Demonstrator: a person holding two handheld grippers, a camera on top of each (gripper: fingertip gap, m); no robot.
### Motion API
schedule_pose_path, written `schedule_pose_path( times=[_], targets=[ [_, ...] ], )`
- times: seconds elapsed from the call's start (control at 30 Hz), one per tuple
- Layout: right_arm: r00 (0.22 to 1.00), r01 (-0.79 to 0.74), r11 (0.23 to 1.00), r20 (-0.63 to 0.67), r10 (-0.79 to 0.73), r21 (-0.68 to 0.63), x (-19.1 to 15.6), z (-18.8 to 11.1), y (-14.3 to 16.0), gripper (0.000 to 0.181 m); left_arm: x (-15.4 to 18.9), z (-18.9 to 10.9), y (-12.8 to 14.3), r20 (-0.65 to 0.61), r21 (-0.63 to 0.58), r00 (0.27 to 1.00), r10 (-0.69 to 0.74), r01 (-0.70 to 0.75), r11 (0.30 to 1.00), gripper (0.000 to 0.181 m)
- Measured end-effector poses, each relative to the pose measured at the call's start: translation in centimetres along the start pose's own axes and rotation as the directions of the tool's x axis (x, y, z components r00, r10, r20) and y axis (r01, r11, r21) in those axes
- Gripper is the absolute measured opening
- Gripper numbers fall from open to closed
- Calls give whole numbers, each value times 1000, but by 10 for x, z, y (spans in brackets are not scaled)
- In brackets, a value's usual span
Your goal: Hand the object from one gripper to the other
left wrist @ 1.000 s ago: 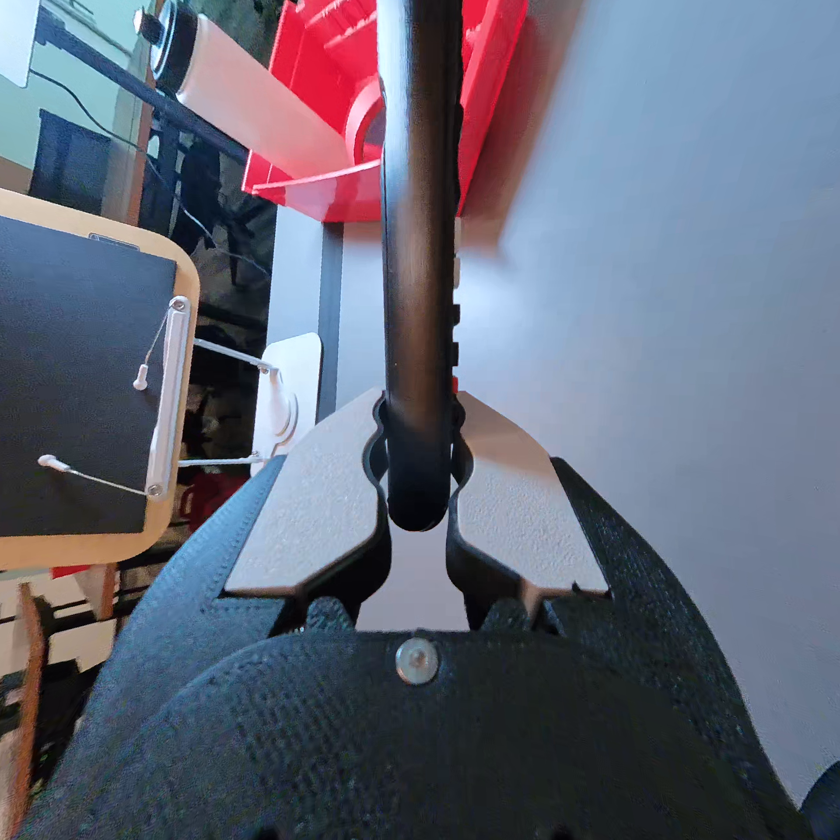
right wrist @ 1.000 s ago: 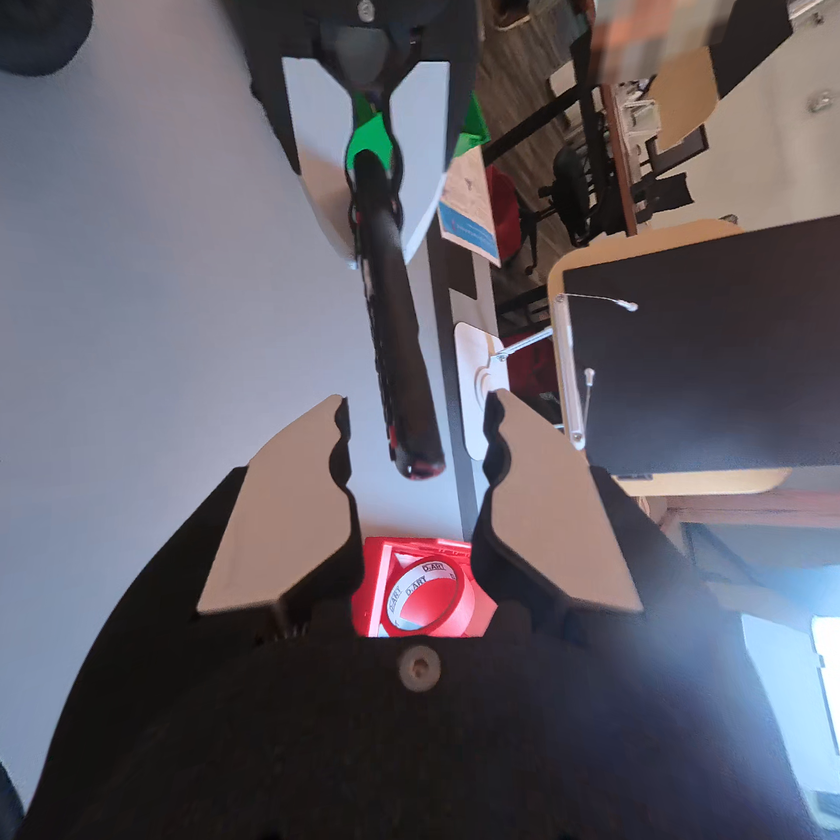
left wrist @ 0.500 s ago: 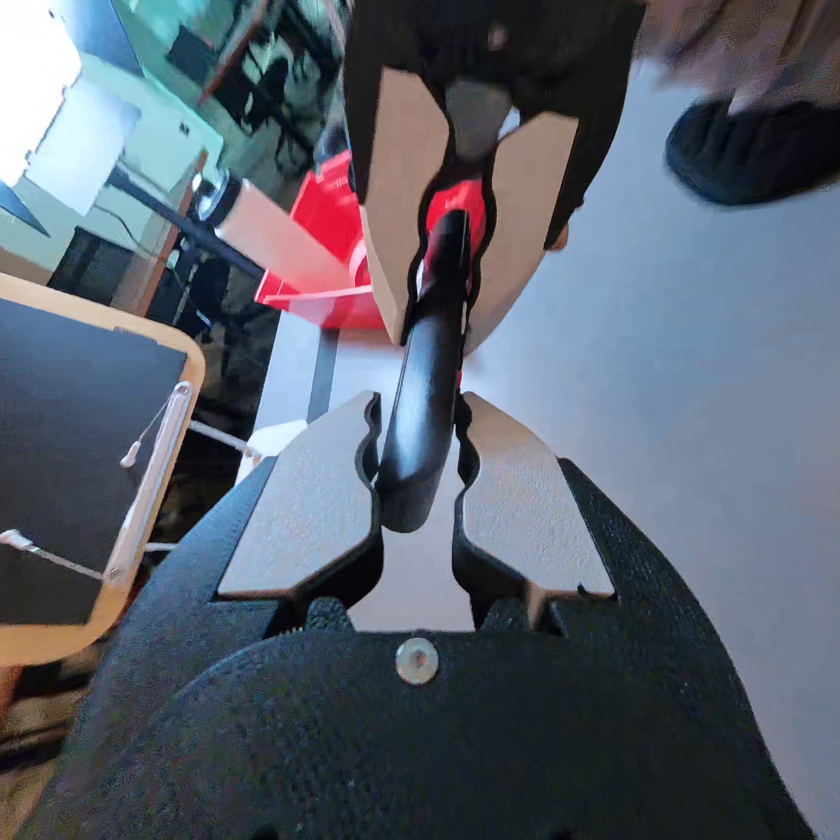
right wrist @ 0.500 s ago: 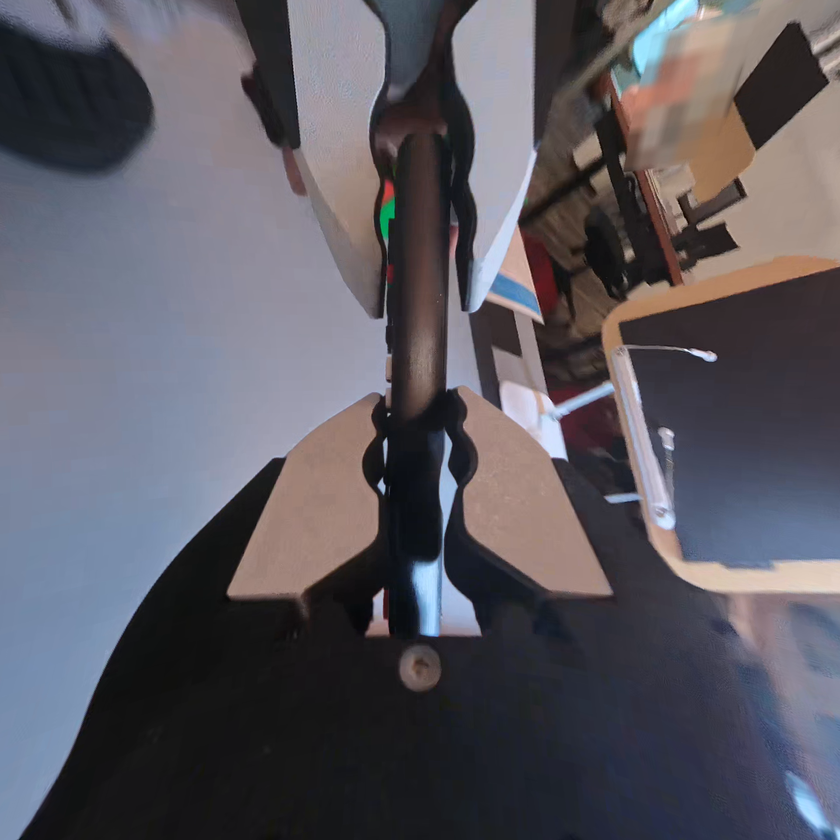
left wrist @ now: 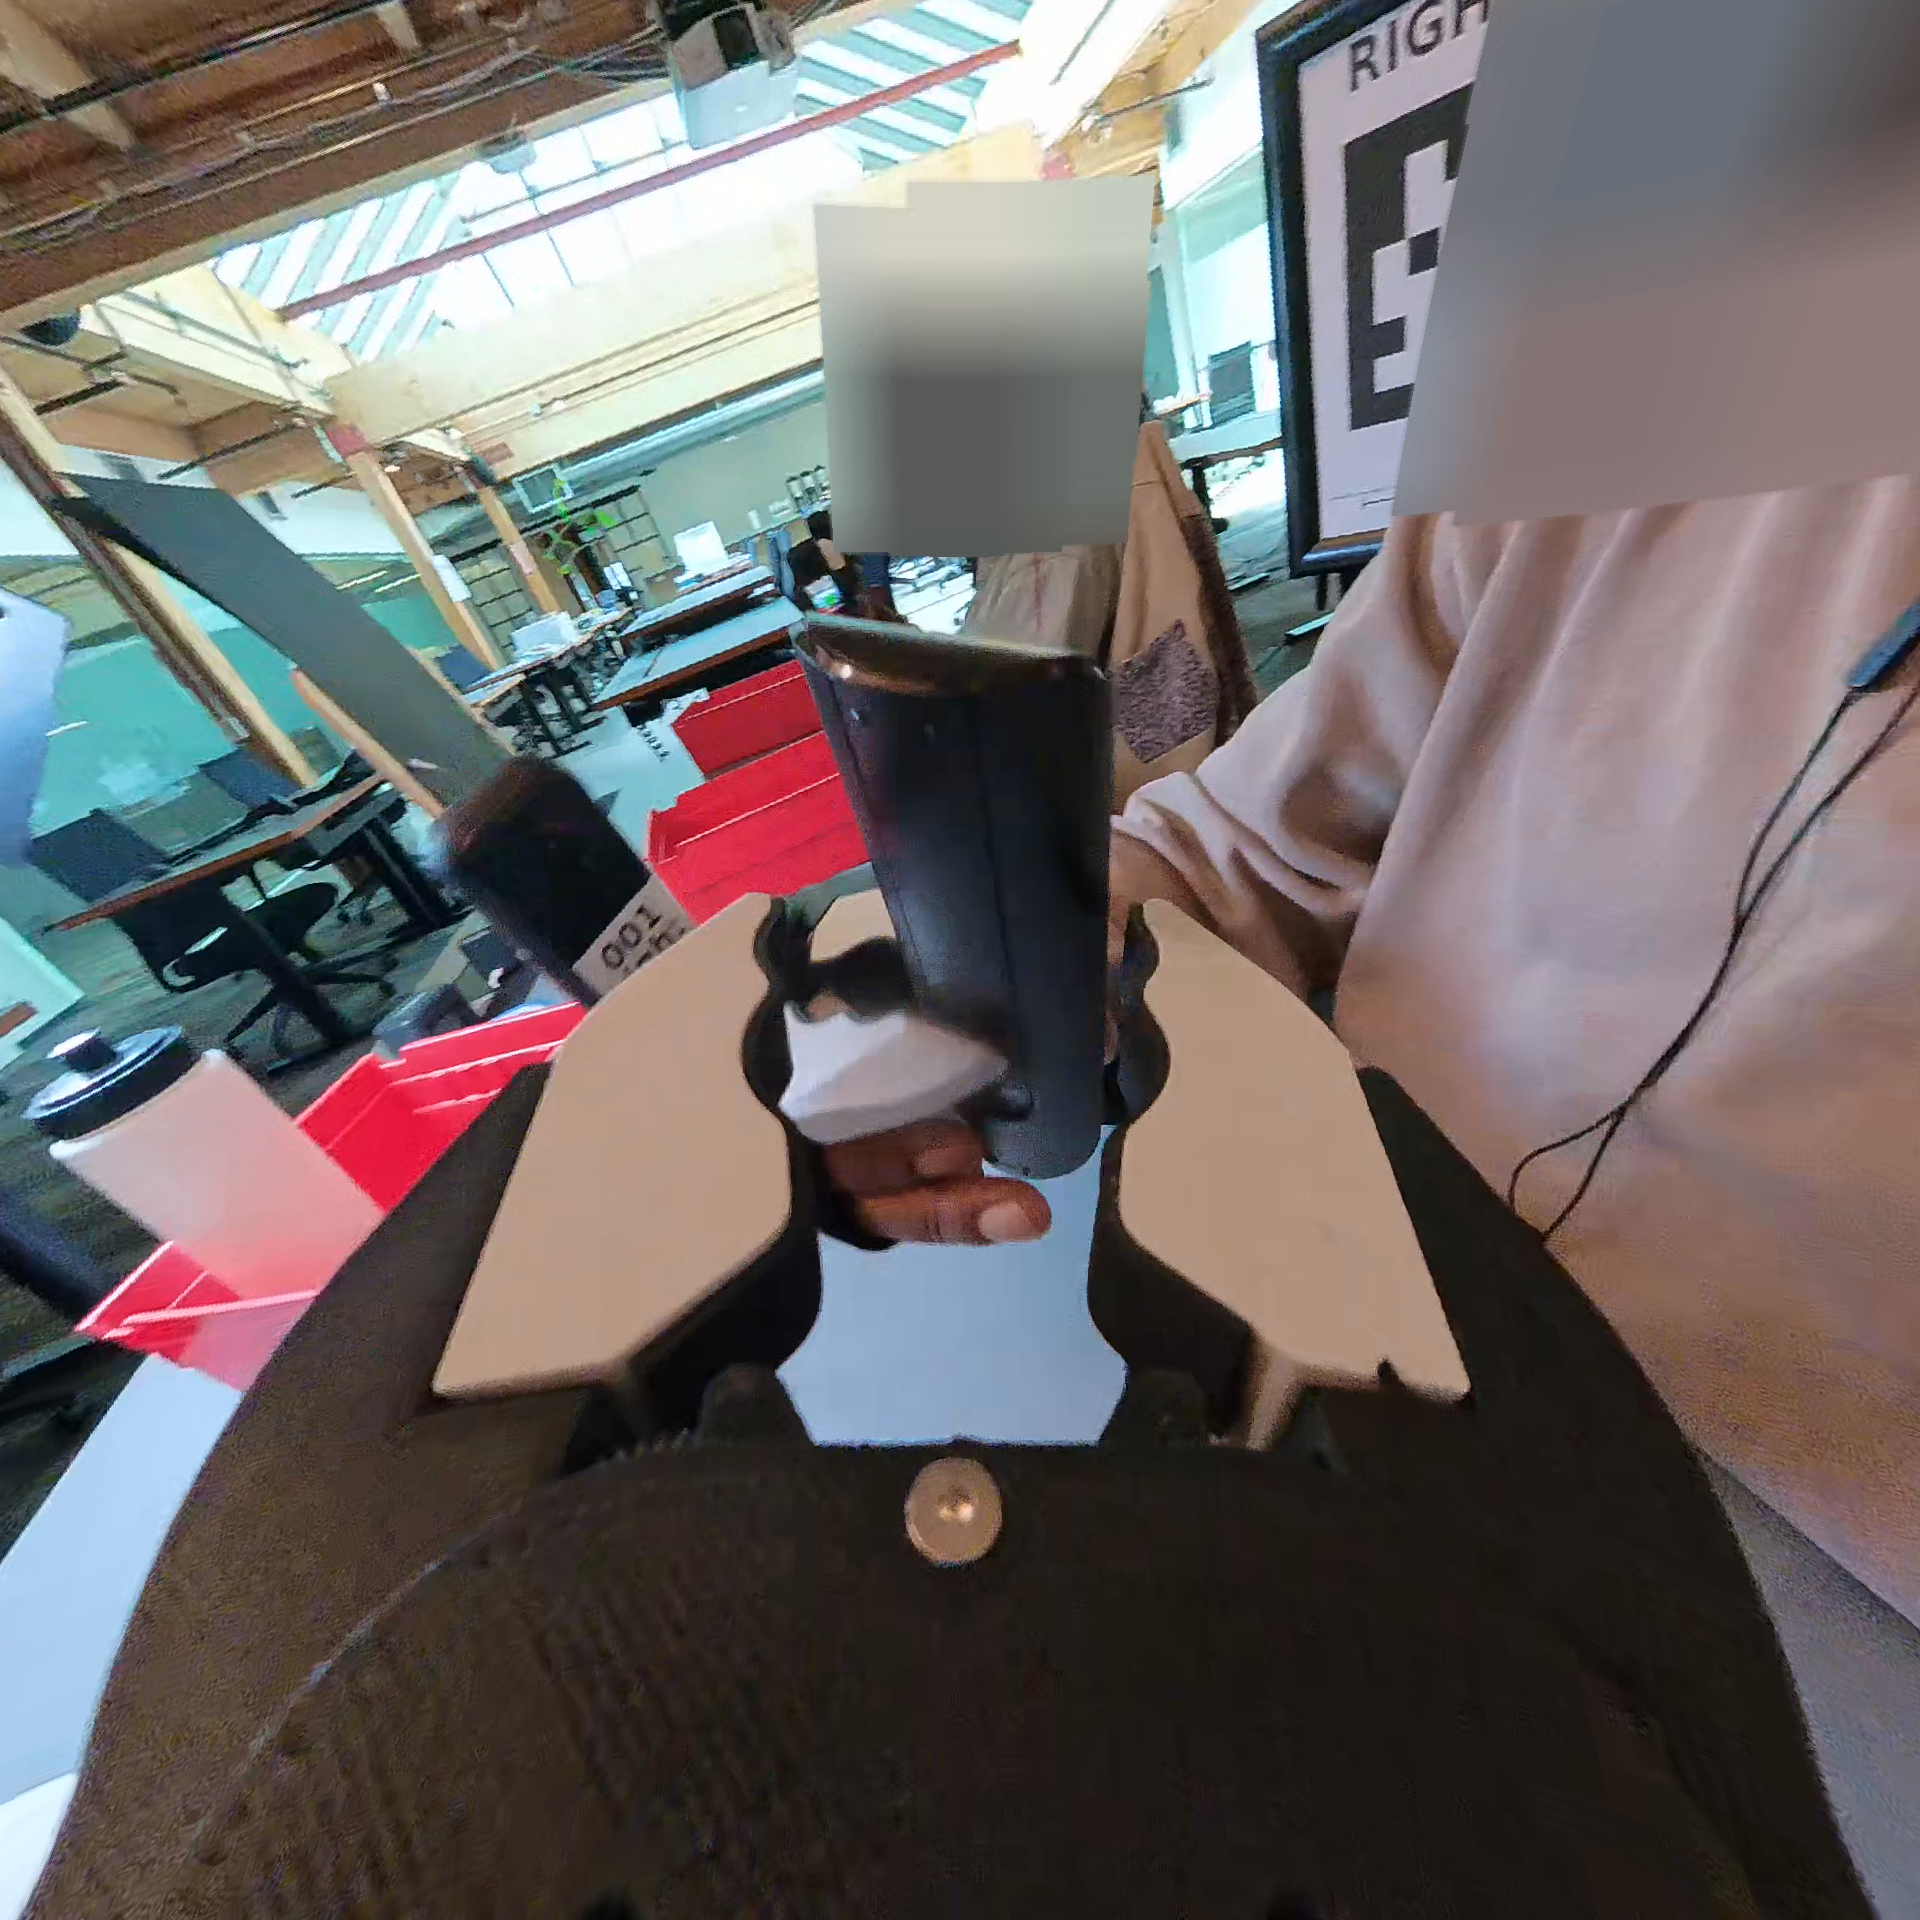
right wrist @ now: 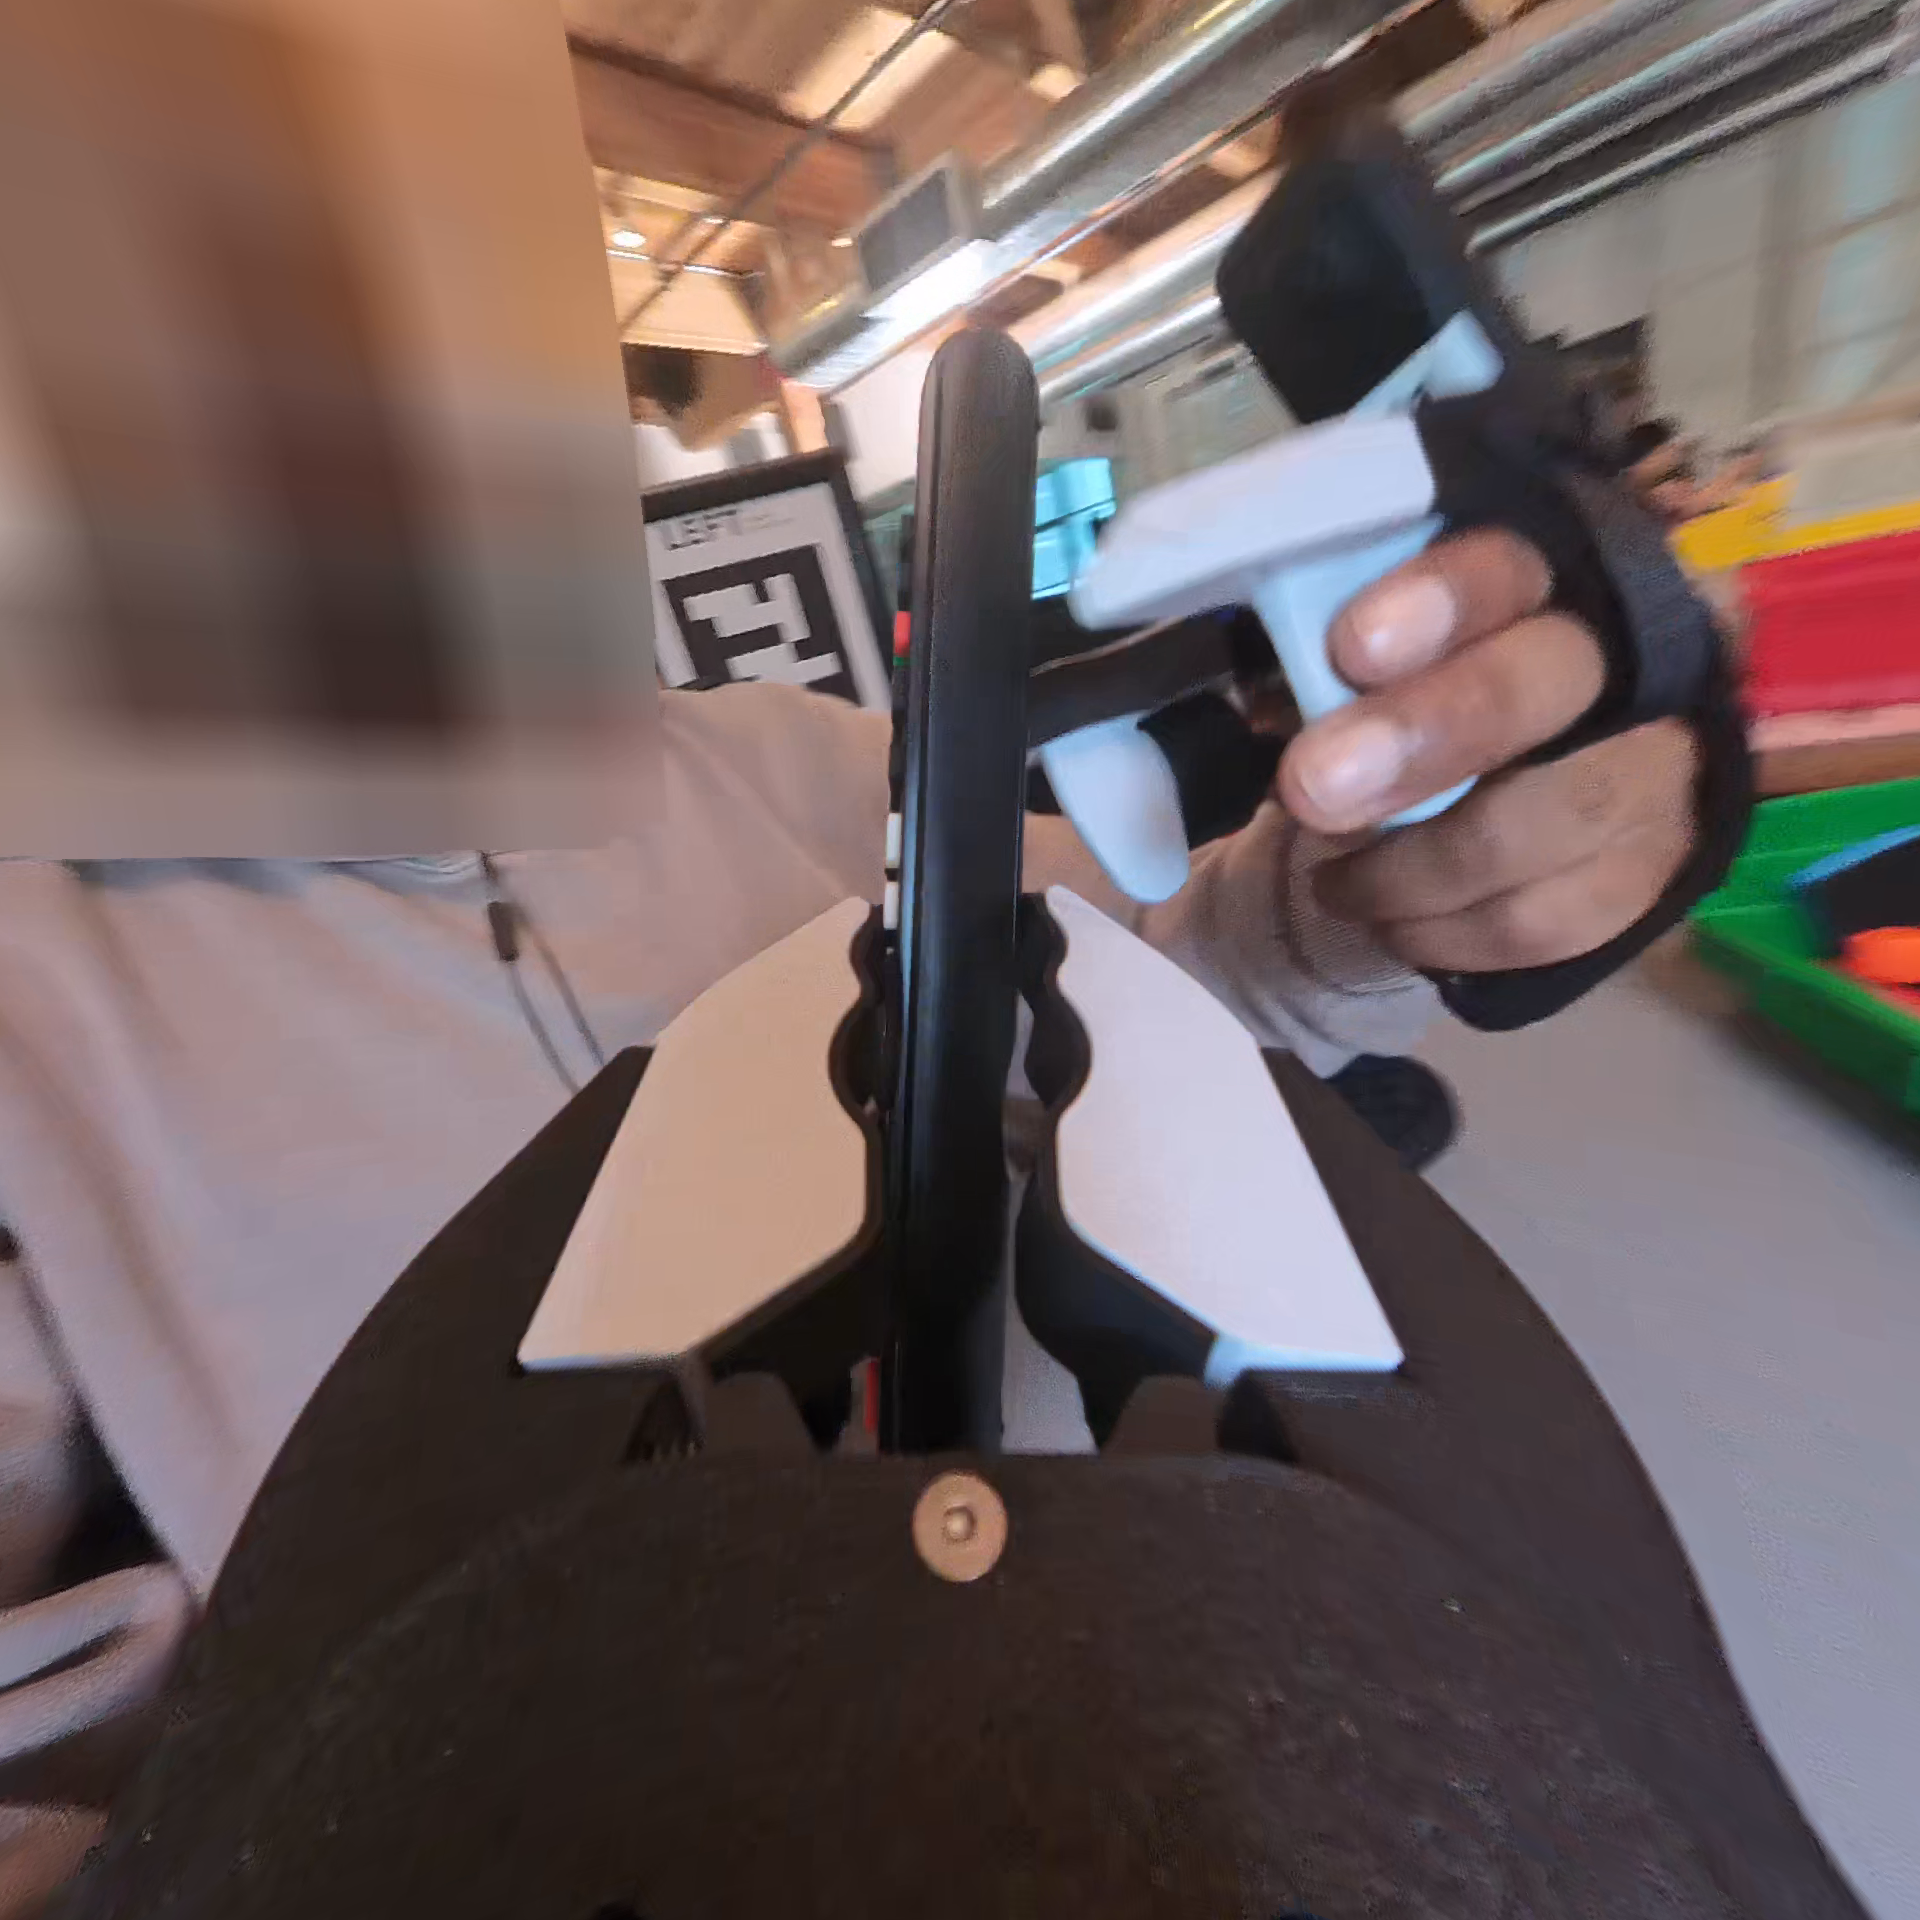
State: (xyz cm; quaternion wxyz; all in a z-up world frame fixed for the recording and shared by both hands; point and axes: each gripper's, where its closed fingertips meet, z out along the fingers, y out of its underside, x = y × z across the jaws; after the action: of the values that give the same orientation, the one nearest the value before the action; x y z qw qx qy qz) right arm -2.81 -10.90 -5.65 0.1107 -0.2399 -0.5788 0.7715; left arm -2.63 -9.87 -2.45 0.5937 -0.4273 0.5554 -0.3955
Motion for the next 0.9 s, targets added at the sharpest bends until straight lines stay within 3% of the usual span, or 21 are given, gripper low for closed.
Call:
schedule_pose_path(
  times=[0.13,0.23,0.3,0.4,0.47,0.57,0.67,0.77,0.83,0.87,0.9],
  targets=[
    [970,-139,989,195,145,-44,-14,22,23,24,39,17,2,-181,-46,983,14,-23,999,58],
    [971,-123,992,204,129,-39,-17,23,20,25,44,23,-1,-189,-79,982,27,-43,996,52],
    [993,-80,997,93,79,8,-6,15,6,31,29,20,-6,-108,-77,994,11,-19,997,52],
    [964,97,995,-251,-88,20,25,-12,-21,38,-2,8,-4,46,-92,999,-29,33,995,52],
    [869,208,978,-452,-201,-36,37,-33,-41,42,-28,-3,-3,189,-88,981,-52,69,994,52],
    [707,310,924,-596,-380,-223,40,-46,-52,49,-70,-24,3,427,-39,895,-126,157,987,52],
    [502,329,837,-669,-548,-438,61,-46,-46,54,-96,-43,14,567,26,799,-202,228,973,52],
    [183,267,727,-708,-682,-632,99,-57,-38,53,-107,-49,23,627,91,728,-277,285,954,52],
    [-8,150,682,-691,-723,-716,118,-73,-31,41,-110,-50,27,657,122,688,-308,305,944,52],
    [-66,125,663,-673,-737,-738,121,-79,-29,25,-112,-49,29,668,137,670,-323,317,939,52],
    [-86,128,657,-668,-739,-743,122,-81,-29,24,-113,-50,31,679,142,653,-335,332,933,52]
  ],
)
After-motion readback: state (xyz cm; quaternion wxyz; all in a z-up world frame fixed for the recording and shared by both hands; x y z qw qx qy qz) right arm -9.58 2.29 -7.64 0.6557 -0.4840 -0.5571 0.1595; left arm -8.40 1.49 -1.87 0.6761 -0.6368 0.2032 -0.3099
